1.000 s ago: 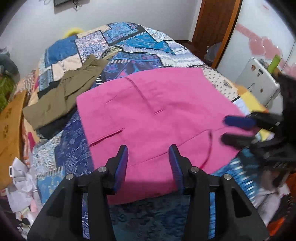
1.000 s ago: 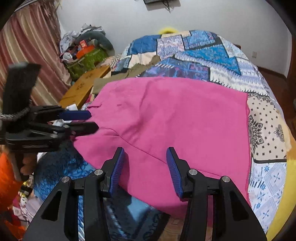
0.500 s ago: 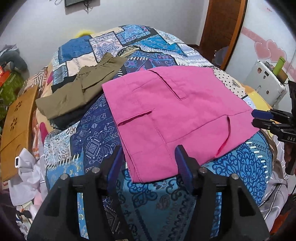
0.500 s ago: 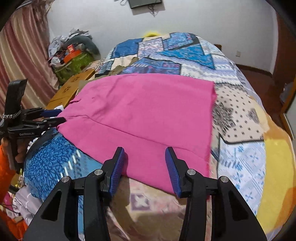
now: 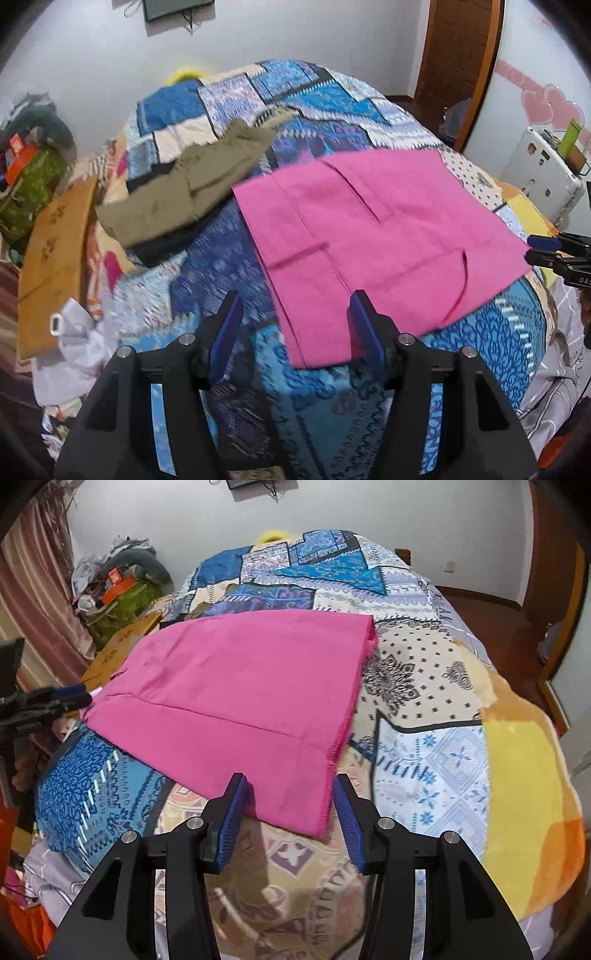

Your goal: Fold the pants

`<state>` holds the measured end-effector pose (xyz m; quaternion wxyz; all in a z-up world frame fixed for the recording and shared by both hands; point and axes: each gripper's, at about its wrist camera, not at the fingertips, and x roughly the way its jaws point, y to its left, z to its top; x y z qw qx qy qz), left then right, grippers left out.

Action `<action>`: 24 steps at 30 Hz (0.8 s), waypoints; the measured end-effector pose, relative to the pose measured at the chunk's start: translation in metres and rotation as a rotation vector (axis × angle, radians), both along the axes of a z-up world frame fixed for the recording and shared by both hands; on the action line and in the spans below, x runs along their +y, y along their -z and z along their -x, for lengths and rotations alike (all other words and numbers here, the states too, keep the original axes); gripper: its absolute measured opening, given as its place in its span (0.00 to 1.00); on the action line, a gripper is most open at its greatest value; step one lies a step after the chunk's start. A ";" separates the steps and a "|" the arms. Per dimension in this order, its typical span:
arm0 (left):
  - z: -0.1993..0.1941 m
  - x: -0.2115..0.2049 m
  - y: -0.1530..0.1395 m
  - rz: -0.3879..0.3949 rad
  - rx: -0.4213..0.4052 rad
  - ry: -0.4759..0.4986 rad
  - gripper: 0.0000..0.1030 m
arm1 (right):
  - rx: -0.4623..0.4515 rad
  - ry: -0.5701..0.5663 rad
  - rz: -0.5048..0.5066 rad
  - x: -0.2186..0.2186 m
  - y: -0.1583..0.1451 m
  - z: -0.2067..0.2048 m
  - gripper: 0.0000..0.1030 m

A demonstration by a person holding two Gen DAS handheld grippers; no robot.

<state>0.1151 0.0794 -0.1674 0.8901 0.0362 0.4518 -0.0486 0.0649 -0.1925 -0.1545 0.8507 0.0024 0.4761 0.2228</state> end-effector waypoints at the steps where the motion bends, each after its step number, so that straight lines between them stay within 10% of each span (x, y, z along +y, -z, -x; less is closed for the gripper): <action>1: -0.004 0.003 -0.005 0.000 -0.009 -0.008 0.59 | 0.000 0.003 0.000 -0.002 -0.003 -0.003 0.43; 24: -0.158 0.054 0.025 0.148 0.120 -0.201 0.67 | -0.041 0.098 -0.064 -0.009 0.002 -0.154 0.51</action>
